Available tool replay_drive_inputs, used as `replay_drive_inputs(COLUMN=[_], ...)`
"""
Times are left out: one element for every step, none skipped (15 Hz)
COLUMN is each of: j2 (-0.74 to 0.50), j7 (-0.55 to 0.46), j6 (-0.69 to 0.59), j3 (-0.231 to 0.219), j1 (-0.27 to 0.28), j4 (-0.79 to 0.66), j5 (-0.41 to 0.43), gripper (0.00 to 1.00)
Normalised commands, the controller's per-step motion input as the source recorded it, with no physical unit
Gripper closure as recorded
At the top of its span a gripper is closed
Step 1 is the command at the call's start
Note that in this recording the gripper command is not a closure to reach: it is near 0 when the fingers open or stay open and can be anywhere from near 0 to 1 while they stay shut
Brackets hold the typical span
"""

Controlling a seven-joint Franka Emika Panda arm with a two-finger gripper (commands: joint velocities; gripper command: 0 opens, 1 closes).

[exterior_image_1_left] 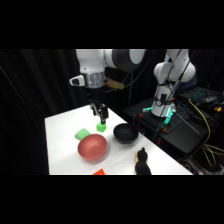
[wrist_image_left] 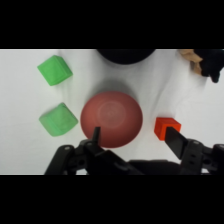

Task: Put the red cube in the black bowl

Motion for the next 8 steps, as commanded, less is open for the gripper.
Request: replay_drive_inputs(j2=[0.35, 0.38, 0.37, 0.36, 0.34, 0.33, 0.31, 0.31], j7=[0.41, 0.42, 0.4, 0.34, 0.3, 0.27, 0.26, 0.25], j6=[-0.15, -0.12, -0.1, -0.07, -0.02, 0.04, 0.07, 0.13], j3=[0.078, 0.063, 0.037, 0.018, 0.005, -0.003, -0.008, -0.004], j1=[0.177, 0.185, 0.17, 0.148, 0.126, 0.114, 0.108, 0.124], j4=[0.52, 0.52, 0.5, 0.46, 0.42, 0.38, 0.34, 0.31], j5=[-0.057, -0.084, -0.093, -0.084, -0.066, -0.057, -0.051, -0.062], gripper=[0.0, 0.0, 0.0, 0.0, 0.0, 0.0, 0.0, 0.0])
